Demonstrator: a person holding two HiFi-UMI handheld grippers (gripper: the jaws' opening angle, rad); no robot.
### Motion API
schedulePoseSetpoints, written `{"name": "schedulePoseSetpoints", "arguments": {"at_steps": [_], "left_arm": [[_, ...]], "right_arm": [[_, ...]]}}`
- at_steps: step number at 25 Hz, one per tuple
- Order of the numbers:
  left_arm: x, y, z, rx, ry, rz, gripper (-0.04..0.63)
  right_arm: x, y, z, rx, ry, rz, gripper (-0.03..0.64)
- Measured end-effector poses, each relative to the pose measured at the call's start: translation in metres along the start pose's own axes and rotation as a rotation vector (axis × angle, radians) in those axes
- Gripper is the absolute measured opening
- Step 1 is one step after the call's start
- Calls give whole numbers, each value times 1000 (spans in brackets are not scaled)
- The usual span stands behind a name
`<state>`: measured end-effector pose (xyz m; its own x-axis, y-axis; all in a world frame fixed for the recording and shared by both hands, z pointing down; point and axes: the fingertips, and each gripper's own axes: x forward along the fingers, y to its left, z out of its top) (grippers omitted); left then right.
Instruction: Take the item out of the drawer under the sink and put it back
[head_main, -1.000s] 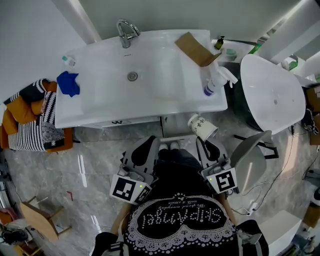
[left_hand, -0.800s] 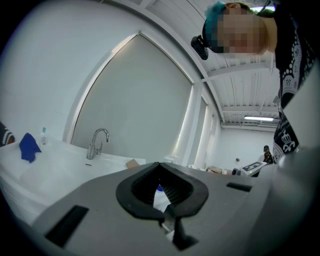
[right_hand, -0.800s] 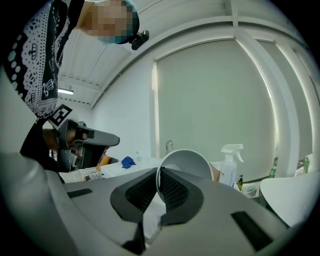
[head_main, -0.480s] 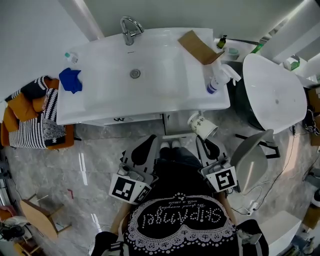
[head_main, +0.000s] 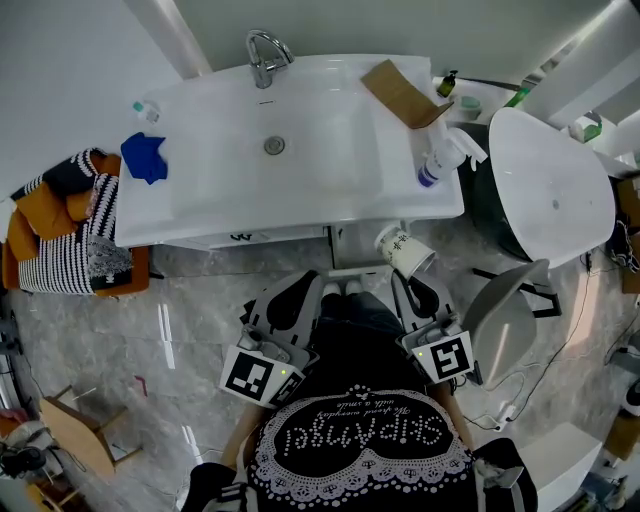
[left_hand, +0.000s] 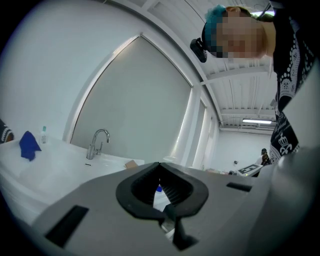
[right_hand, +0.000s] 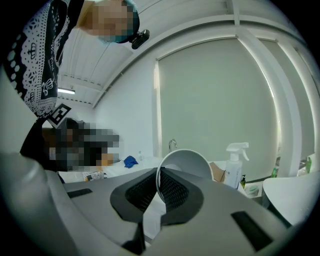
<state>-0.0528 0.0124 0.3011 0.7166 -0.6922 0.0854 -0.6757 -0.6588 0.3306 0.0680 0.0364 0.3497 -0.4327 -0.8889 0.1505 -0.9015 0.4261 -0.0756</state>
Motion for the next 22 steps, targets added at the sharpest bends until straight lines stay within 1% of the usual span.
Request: {"name": "schedulePoseSetpoints", "arguments": {"at_steps": [10, 14, 18, 22], "left_arm": [[1, 3, -2, -11, 7, 6, 5], [0, 3, -11, 41, 50, -29, 5], [6, 1, -5, -13, 19, -6, 5], [7, 1, -9, 0, 43, -29, 5]], "right_arm": [[1, -2, -2, -4, 6, -6, 26], [1, -3, -2, -1, 5, -15, 26], [-1, -6, -5, 0, 12, -24, 26], [-4, -7, -8, 2, 19, -35, 26]]}}
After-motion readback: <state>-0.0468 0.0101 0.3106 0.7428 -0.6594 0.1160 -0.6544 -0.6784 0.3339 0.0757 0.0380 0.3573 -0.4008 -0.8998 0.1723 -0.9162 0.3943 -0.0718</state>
